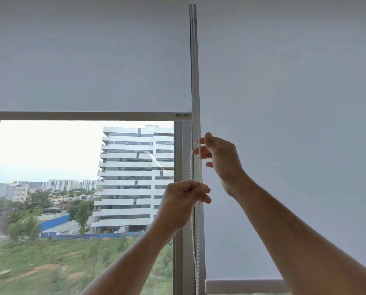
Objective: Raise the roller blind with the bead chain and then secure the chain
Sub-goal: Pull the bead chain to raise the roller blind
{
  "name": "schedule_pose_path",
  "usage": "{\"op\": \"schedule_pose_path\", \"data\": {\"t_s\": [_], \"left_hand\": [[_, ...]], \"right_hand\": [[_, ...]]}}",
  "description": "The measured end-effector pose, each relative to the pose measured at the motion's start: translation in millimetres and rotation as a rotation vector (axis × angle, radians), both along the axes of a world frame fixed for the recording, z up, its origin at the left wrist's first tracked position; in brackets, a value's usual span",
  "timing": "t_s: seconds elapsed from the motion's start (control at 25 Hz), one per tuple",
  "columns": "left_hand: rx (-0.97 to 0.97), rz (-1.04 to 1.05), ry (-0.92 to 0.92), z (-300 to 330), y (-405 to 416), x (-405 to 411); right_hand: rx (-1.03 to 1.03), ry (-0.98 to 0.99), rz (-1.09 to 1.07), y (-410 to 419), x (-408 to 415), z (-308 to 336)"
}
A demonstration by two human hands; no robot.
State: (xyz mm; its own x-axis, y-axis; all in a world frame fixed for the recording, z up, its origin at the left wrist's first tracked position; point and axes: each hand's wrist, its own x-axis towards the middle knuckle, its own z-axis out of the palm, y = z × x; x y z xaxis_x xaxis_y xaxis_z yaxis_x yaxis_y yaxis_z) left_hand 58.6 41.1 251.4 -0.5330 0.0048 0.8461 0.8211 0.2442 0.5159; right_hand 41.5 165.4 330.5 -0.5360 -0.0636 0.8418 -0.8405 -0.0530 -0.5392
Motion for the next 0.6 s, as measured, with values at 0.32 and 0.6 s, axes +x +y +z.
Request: {"op": "schedule_pose_path", "data": {"t_s": [0.32, 0.6], "left_hand": [[-0.125, 0.096, -0.006, -31.7, 3.2, -3.5], [-0.1, 0.051, -0.016, -40.8, -9.6, -9.7]], "right_hand": [[-0.017, 0.014, -0.013, -10.9, 1.6, 6.4], [-0.032, 0.109, -0.003, -5.5, 7.5, -20.5]]}}
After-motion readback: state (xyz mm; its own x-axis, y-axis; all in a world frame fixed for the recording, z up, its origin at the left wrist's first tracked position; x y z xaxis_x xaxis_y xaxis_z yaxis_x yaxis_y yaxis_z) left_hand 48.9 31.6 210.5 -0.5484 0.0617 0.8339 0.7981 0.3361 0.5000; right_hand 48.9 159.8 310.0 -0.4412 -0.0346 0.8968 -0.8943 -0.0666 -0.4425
